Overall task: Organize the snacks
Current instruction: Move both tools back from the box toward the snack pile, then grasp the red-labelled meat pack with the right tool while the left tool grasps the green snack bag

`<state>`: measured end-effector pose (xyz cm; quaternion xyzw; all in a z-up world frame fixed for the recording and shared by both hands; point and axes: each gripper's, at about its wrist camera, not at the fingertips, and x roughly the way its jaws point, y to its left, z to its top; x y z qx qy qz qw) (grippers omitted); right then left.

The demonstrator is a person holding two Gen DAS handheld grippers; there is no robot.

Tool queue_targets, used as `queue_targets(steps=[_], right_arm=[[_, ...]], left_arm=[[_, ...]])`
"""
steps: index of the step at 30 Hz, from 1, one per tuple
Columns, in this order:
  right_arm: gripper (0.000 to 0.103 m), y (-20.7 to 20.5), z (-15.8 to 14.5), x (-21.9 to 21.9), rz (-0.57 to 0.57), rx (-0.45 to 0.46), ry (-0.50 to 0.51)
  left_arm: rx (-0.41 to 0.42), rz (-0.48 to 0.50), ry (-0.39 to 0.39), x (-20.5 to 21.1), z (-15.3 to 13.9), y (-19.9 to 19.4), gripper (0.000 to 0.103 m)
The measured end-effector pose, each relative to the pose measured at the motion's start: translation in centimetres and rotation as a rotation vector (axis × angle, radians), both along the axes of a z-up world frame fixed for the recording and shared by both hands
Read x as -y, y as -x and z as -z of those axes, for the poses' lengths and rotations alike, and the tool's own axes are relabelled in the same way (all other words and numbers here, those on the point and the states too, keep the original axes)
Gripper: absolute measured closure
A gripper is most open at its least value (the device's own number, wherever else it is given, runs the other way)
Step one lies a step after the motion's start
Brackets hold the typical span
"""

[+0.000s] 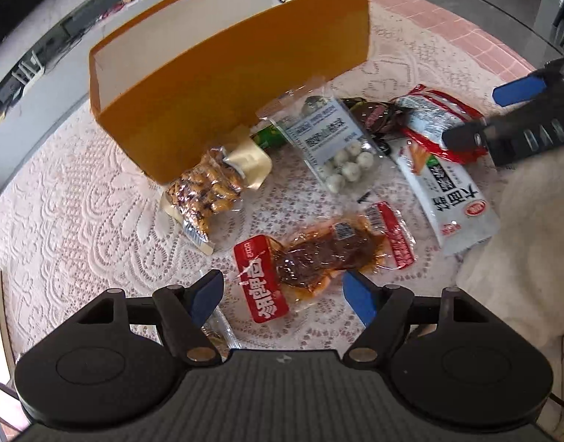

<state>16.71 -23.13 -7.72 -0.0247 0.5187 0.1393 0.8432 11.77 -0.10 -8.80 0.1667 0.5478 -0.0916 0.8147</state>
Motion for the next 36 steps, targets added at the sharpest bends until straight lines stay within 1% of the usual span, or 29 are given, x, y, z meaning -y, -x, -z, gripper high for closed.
queue_targets(steps=[3, 5, 8, 12, 17, 18, 20, 22, 26, 28, 31, 33, 35, 36], right_arm=[[0.016, 1.2, -0.1, -2.2, -0.124, 0.025, -0.034], [0.019, 2.1, 0.1, -4.0, -0.209, 0.018, -0.059], [0.022, 3.2, 0.7, -6.5, -0.317, 0.005, -0.081], [0.022, 4.2, 1.6, -9.6, -0.438, 0.004, -0.061], [0.022, 5.0, 2.7, -12.4, -0.564, -0.003, -0.012], [0.023, 5.0, 3.0, -12.9, -0.582, -0.008, -0.007], [0.027, 4.9, 3.6, -13.6, -0.614, -0.02, 0.005], [0.027, 4.6, 4.0, -14.2, -0.629, -0.022, 0.024], [0.027, 4.1, 4.4, -15.2, -0.658, 0.016, 0.04], [0.028, 4.1, 4.6, -15.5, -0.674, 0.042, 0.052], [0.029, 4.2, 4.8, -15.6, -0.683, 0.066, 0.036], [0.03, 4.1, 4.8, -15.6, -0.682, 0.067, 0.024], [0.034, 4.1, 4.7, -15.4, -0.681, 0.069, 0.012], [0.043, 4.1, 4.6, -15.4, -0.682, 0.073, 0.005]], left_arm=[[-0.024, -0.092, 0.048, -1.8, -0.1, -0.4, 0.017], [-0.025, -0.142, 0.089, -3.0, -0.6, -0.3, 0.017], [-0.021, -0.173, 0.131, -4.4, -1.3, 0.1, 0.017], [-0.013, -0.208, 0.141, -5.8, -1.6, 0.4, 0.017], [-0.052, -0.264, 0.207, -7.3, -0.7, 0.3, 0.017], [-0.058, -0.272, 0.219, -7.5, -0.5, 0.3, 0.017], [-0.054, -0.269, 0.243, -7.7, -0.6, 0.4, 0.017], [-0.051, -0.267, 0.257, -7.7, -0.6, 0.4, 0.017], [-0.054, -0.286, 0.278, -8.0, -0.4, 0.4, 0.017], [-0.054, -0.293, 0.306, -8.2, -0.4, 0.4, 0.017], [-0.057, -0.303, 0.335, -8.6, -0.4, 0.4, 0.017], [-0.055, -0.302, 0.339, -8.5, -0.4, 0.3, 0.017], [-0.052, -0.295, 0.335, -8.2, -0.5, 0.4, 0.017], [-0.049, -0.294, 0.332, -8.1, -0.5, 0.4, 0.018]])
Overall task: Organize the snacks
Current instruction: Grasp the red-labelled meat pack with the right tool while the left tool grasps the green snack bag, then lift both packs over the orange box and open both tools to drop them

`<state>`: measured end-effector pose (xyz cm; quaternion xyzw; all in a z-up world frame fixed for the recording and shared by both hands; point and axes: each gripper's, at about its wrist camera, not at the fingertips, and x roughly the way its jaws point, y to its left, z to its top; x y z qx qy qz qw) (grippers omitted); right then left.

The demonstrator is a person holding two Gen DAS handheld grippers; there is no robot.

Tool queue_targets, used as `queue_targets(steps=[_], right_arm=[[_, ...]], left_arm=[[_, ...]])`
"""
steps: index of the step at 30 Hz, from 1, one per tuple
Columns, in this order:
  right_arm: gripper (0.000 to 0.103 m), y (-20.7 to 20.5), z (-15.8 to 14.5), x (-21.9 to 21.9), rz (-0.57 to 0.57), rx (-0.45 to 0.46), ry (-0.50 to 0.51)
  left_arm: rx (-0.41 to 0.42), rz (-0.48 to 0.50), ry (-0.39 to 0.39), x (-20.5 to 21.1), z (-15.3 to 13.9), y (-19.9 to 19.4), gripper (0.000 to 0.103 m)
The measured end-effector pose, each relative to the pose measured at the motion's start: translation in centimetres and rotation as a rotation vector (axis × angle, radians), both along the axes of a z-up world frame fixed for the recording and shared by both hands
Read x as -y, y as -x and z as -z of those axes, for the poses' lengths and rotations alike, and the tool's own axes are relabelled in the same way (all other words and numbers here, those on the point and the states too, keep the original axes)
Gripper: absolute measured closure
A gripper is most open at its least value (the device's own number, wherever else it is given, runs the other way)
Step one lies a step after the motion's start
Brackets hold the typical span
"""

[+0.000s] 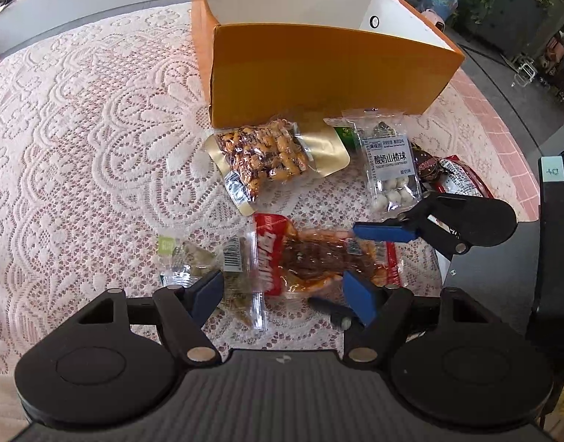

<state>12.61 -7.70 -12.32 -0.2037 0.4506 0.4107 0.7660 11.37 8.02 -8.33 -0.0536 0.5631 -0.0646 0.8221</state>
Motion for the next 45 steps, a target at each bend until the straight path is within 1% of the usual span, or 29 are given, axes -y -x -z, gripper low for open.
queue_targets(steps=[1, 3, 4, 6, 7, 10, 13, 16, 18, 21, 22, 24, 26, 28, 31, 34, 39, 40, 41, 42, 45], right_arm=[[0.054, 0.0, -0.1, 0.0, 0.006, 0.014, -0.002], [0.057, 0.0, -0.2, 0.0, 0.019, 0.016, -0.008], [0.063, 0.1, -0.3, 0.0, 0.024, 0.022, -0.009], [0.069, 0.6, -0.5, 0.1, 0.026, 0.06, -0.014], [0.075, 0.9, -0.8, 0.3, 0.026, 0.067, -0.02], [0.08, 1.6, -1.6, 1.1, 0.039, 0.087, -0.04], [0.084, 1.9, -2.6, 2.3, 0.078, 0.097, -0.067], [0.086, 1.6, -3.8, 3.9, 0.148, 0.086, -0.102], [0.087, 1.3, -4.4, 5.1, 0.203, 0.073, -0.127], [0.088, 1.0, -5.3, 7.0, 0.273, 0.063, -0.18], [0.088, 0.8, -5.5, 7.6, 0.293, 0.063, -0.195], [0.088, 0.6, -5.7, 8.8, 0.331, 0.066, -0.226], [0.088, 0.3, -5.5, 9.6, 0.361, 0.059, -0.259], [0.088, 0.2, -5.3, 10.0, 0.387, 0.044, -0.27], [0.088, -0.2, -4.9, 10.3, 0.419, 0.041, -0.287], [0.088, -0.3, -4.9, 10.7, 0.437, 0.049, -0.321], [0.088, -0.6, -4.4, 10.9, 0.449, 0.04, -0.333], [0.088, -0.7, -4.3, 10.8, 0.45, 0.041, -0.329], [0.088, -0.7, -4.2, 10.8, 0.451, 0.043, -0.325], [0.088, -0.7, -4.2, 10.8, 0.453, 0.044, -0.322], [0.088, -0.9, -4.0, 11.0, 0.465, 0.036, -0.328]], left_arm=[[0.002, -0.004, -0.003, 0.0, 0.0, 0.0, 0.019], [-0.005, -0.018, 0.001, -0.2, 0.1, -0.1, 0.021], [-0.011, -0.029, 0.004, -0.3, 0.1, -0.1, 0.023], [-0.01, -0.045, 0.015, -0.5, 0.1, -0.2, 0.024], [-0.006, -0.048, 0.017, -0.6, 0.0, -0.1, 0.024], [0.012, -0.048, 0.022, -0.6, -0.2, 0.0, 0.024], [0.049, -0.039, 0.026, -0.5, -0.6, 0.2, 0.025], [0.077, -0.013, 0.06, -0.4, -1.0, 0.4, 0.025], [0.083, -0.012, 0.037, -0.1, -1.1, 0.4, 0.026], [0.073, -0.012, 0.025, 0.0, -1.1, 0.3, 0.026], [0.059, -0.028, 0.006, 0.0, -0.9, 0.1, 0.026], [0.016, -0.078, -0.061, 0.1, -0.4, -0.5, 0.026], [-0.016, -0.108, -0.111, 0.3, 0.1, -1.1, 0.026], [-0.019, -0.13, -0.139, 0.3, 0.3, -1.6, 0.023], [-0.047, -0.169, -0.196, 0.3, 1.1, -2.5, 0.023], [-0.074, -0.172, -0.233, 0.3, 1.8, -2.8, 0.023], [-0.111, -0.194, -0.229, -0.3, 2.6, -3.0, 0.023], [-0.123, -0.208, -0.226, -0.5, 2.8, -3.2, 0.026], [-0.154, -0.22, -0.204, -0.8, 3.2, -3.5, 0.029], [-0.167, -0.228, -0.183, -1.1, 3.5, -3.6, 0.029], [-0.159, -0.253, -0.159, -1.4, 3.4, -3.7, 0.031]])
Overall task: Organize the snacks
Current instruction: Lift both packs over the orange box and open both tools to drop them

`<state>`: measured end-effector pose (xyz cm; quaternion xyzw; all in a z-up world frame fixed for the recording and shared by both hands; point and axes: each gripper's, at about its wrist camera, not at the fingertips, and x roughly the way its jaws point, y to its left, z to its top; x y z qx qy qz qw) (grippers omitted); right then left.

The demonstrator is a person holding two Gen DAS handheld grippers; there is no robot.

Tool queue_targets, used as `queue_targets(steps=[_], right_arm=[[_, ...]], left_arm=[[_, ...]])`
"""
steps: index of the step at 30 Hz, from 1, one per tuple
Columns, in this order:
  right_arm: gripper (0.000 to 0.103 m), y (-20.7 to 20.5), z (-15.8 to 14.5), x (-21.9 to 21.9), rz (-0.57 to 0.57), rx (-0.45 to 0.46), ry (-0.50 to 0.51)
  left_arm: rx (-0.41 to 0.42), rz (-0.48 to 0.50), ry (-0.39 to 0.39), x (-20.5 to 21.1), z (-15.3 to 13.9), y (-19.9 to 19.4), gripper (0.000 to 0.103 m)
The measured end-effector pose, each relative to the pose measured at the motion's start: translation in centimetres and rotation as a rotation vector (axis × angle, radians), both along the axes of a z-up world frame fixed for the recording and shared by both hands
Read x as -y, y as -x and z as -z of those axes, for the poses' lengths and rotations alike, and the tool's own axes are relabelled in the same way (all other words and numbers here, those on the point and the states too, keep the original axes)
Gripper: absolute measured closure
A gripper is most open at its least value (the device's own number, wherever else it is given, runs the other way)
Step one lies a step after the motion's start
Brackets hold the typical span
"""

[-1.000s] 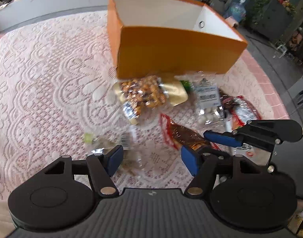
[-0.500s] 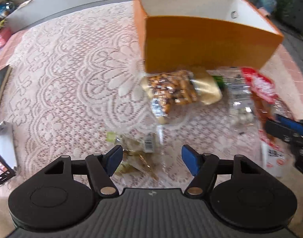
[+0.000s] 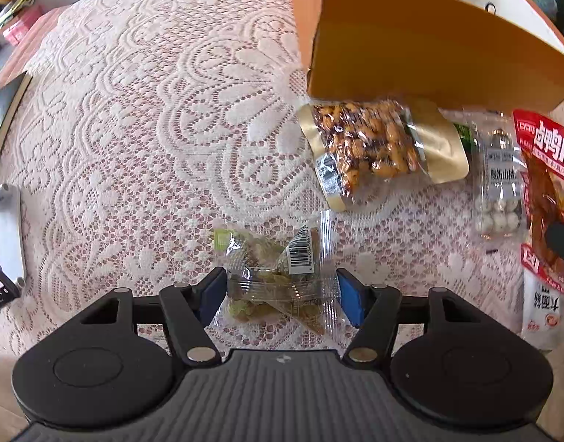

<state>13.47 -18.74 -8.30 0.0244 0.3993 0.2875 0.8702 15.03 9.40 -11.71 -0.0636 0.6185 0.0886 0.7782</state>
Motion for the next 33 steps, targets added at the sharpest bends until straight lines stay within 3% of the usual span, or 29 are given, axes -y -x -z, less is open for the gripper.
queue_targets(steps=[2, 9, 13, 20, 27, 33], right_arm=[[0.088, -0.1, 0.0, 0.2, 0.007, -0.001, -0.012], [0.089, -0.1, 0.2, 0.0, 0.004, -0.003, 0.01], [0.089, -0.2, 0.1, 0.1, 0.012, -0.009, 0.007], [0.089, 0.5, -0.7, 0.5, 0.023, 0.022, -0.011], [0.09, 1.0, -2.1, 0.5, 0.052, 0.032, 0.028], [0.09, 1.4, -4.6, 0.3, 0.06, 0.092, 0.04]], left_arm=[[0.013, -0.013, -0.011, 0.0, -0.2, 0.2, 0.044], [0.063, -0.01, -0.012, 0.3, -1.0, 0.7, 0.051], [0.173, 0.005, 0.023, 0.8, -2.7, 1.7, 0.052], [0.281, 0.001, 0.03, 1.5, -4.4, 2.6, 0.053], [0.35, 0.041, 0.064, 3.0, -7.5, 3.5, 0.052], [0.427, 0.093, 0.064, 4.5, -10.7, 2.9, 0.052]])
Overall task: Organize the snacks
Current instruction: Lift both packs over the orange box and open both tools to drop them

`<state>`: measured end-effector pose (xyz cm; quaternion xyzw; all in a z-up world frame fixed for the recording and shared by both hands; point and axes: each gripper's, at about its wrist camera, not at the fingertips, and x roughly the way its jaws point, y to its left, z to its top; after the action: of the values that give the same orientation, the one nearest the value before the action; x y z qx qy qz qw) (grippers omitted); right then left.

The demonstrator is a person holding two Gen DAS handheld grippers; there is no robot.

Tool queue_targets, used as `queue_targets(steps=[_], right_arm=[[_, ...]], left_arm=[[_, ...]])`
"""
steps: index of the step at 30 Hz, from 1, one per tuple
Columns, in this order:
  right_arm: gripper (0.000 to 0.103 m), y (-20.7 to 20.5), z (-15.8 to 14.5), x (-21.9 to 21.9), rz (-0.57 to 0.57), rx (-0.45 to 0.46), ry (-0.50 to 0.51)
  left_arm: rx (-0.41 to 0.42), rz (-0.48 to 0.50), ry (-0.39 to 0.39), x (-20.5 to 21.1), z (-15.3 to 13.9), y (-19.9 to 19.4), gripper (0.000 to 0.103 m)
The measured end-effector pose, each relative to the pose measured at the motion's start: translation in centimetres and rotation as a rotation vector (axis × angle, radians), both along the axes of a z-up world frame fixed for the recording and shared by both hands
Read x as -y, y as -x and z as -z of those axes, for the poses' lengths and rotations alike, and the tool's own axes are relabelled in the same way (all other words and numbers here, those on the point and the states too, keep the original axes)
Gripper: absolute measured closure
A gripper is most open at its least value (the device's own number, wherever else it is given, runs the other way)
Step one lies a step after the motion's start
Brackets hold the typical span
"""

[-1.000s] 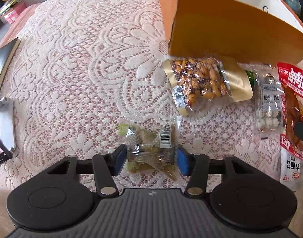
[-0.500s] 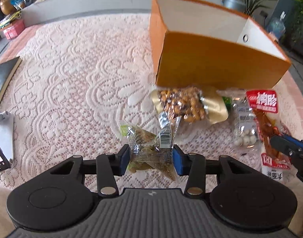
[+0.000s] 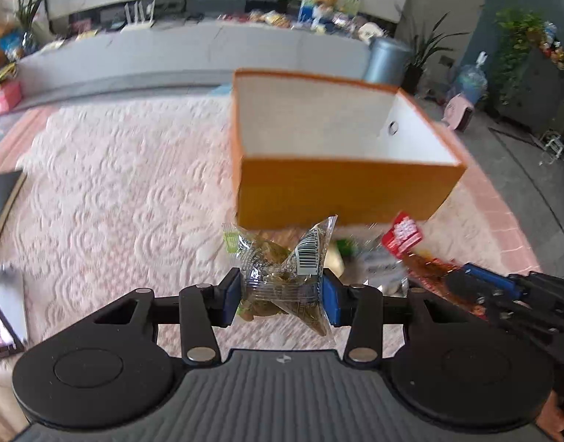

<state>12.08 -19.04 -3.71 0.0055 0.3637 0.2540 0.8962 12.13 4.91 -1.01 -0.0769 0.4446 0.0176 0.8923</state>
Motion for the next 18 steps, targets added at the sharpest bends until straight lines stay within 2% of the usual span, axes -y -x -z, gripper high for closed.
queue_targets(steps=[9, 18], right_arm=[[0.09, -1.5, -4.2, -0.1, -0.032, 0.103, 0.028], [0.09, -6.4, -7.7, -1.2, -0.054, 0.2, 0.075]], left_arm=[[0.091, 0.053, 0.002, 0.8, -4.2, -2.7, 0.052], [0.117, 0.08, -0.017, 0.8, -5.3, -7.2, 0.052]])
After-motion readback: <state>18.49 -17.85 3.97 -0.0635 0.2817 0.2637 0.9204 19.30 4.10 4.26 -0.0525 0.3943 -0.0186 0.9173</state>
